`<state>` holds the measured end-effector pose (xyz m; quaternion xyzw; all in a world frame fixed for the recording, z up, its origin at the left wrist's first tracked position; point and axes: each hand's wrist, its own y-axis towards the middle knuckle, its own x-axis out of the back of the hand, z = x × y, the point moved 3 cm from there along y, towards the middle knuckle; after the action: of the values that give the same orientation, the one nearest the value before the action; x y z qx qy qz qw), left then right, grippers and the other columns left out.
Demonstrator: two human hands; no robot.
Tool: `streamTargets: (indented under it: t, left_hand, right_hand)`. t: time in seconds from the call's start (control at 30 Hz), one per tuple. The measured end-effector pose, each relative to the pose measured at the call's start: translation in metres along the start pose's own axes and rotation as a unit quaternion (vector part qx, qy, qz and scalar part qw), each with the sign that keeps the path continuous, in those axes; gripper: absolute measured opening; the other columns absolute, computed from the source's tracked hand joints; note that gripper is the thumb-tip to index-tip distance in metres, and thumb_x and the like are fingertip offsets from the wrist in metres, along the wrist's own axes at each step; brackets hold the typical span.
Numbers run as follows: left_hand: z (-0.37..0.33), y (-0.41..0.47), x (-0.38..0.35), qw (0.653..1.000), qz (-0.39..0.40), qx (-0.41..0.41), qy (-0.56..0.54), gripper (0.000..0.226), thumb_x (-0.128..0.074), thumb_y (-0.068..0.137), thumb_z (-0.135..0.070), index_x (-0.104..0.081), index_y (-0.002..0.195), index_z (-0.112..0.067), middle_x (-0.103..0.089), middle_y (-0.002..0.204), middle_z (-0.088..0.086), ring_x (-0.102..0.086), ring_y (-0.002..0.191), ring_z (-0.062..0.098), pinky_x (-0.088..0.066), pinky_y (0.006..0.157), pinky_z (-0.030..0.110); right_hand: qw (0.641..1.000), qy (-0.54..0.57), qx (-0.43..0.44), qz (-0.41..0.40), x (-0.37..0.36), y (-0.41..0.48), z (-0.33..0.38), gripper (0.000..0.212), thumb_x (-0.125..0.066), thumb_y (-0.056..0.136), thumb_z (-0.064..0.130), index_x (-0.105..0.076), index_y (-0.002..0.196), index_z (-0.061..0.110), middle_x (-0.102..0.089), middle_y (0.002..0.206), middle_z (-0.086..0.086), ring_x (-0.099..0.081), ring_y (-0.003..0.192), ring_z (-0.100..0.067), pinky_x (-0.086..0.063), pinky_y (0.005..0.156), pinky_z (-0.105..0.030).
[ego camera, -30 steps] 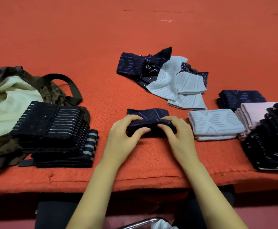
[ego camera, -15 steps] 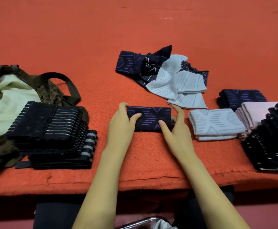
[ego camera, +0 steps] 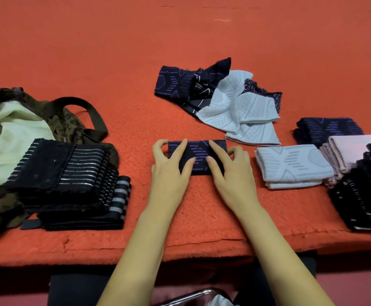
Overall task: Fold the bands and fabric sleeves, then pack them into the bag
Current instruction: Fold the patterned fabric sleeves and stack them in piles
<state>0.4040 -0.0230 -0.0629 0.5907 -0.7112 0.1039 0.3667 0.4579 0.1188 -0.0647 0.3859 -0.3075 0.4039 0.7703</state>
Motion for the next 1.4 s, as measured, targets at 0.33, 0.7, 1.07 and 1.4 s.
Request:
streamTargets:
  t: [0.33, 0.7, 1.07, 1.4]
  left_hand:
    - [0.004, -0.001, -0.006, 0.989, -0.020, 0.029, 0.144, 0.043, -0.049, 0.093, -0.045, -0.050, 0.135, -0.035, -0.038, 0.125, 0.011, -0.039, 0.109, 0.030, -0.032, 0.092, 0.041]
    - [0.013, 0.007, 0.004, 0.999, 0.036, 0.016, -0.026, 0.041, -0.043, 0.091, -0.036, -0.051, 0.131, -0.038, -0.046, 0.090, -0.004, -0.047, 0.092, 0.015, -0.031, 0.090, 0.027]
    - [-0.078, 0.073, 0.008, 0.972, 0.058, -0.030, -0.225, 0.047, -0.061, 0.085, -0.022, -0.055, 0.132, -0.023, -0.062, 0.119, 0.003, -0.061, 0.104, 0.013, -0.047, 0.095, 0.029]
    - [-0.202, 0.114, -0.106, 0.949, 0.204, -0.085, -0.224, 0.038, -0.057, 0.093, -0.017, -0.056, 0.131, -0.013, -0.060, 0.092, 0.007, -0.052, 0.081, 0.015, -0.048, 0.073, 0.027]
  right_hand:
    - [0.996, -0.060, -0.067, 0.020, 0.002, 0.002, -0.002, 0.044, -0.046, 0.096, 0.037, -0.042, 0.140, 0.036, -0.045, 0.110, -0.007, -0.041, 0.105, -0.025, -0.033, 0.088, -0.039]
    - [0.997, -0.006, -0.065, 0.036, 0.002, 0.006, -0.003, 0.042, -0.044, 0.098, 0.026, -0.043, 0.139, 0.033, -0.046, 0.105, -0.005, -0.042, 0.103, -0.025, -0.031, 0.088, -0.039]
    - [0.995, -0.080, -0.033, 0.051, 0.128, 0.102, 0.018, 0.038, -0.042, 0.098, 0.022, -0.055, 0.125, 0.044, -0.040, 0.107, -0.004, -0.032, 0.117, -0.029, -0.030, 0.092, -0.037]
    - [0.971, -0.007, -0.065, 0.232, 0.256, 0.142, -0.131, 0.041, -0.063, 0.088, 0.008, -0.059, 0.125, 0.025, -0.056, 0.082, -0.007, -0.044, 0.071, -0.010, -0.034, 0.055, -0.012]
